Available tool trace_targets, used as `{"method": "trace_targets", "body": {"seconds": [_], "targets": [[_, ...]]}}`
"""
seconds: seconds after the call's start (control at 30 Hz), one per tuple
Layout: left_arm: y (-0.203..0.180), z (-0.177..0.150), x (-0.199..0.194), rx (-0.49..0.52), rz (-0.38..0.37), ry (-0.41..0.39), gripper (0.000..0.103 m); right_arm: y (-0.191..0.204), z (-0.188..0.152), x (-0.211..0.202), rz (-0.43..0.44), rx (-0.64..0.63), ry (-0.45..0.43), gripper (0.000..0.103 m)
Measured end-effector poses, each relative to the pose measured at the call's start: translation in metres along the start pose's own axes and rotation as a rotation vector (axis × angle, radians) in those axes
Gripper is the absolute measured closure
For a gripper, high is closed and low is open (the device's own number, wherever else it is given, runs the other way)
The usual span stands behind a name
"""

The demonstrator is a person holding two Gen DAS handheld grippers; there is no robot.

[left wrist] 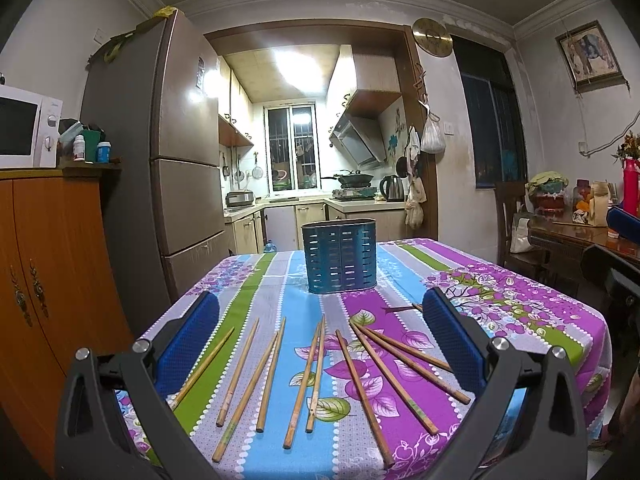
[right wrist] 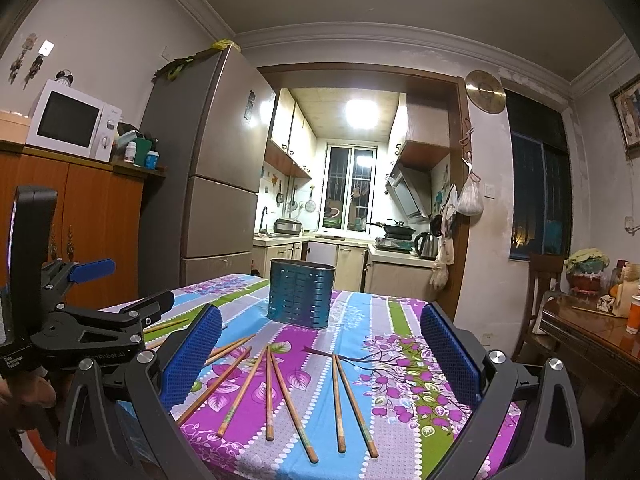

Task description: Organize utensils

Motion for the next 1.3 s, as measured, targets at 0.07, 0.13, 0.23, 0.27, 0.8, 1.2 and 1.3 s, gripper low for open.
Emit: {"method": "trace_targets", "body": {"seconds": [0.07, 0.13, 0.23, 0.27, 0.8, 1.2, 1.3], "targets": [[0.0, 0.0, 0.0, -0.001, 0.0, 0.0, 0.005, 0.0, 0.0, 0.0, 0.0, 0.001, 0.0, 0.003], [0.0, 0.0, 0.0, 0.0, 0.0, 0.0, 0.005, 0.001, 0.0, 0.001, 0.0, 0.0, 0.001, 0.003], [0.0, 0.0, 0.0, -0.001, 0.001, 0.0, 0.005, 0.0, -0.001, 0.001, 0.003, 0.0, 0.003, 0.003], [0.0, 0.0, 0.0, -0.001, 0.001, 0.0, 0.005, 0.0, -0.001, 0.001, 0.003, -0.001, 0.003, 0.003], [0.01, -0.006, 0.006, -0.023, -0.022, 0.032, 0.005, 0.006, -0.007, 0.012, 0.022, -0.001, 0.027, 0.003], [0.171, -0.05, -0.009, -0.027, 0.192, 0.141, 0.008, 0.003, -0.024, 0.023, 0.1, 0.032, 0.106, 0.005], [0.185, -0.077, -0.02, -0.039, 0.145, 0.21, 0.02, 0.012, -0.035, 0.027, 0.135, 0.035, 0.138, 0.008]]}}
Point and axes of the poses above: each gripper's, at about its wrist camera, not at the fingertips, and x roughly the way its jaws point, y to its left, z to its top, the point moved 3 cm from there along x, roughly the way its jaws point, and after that the axes turned 15 degrees about -y, right-handed, at the moved point
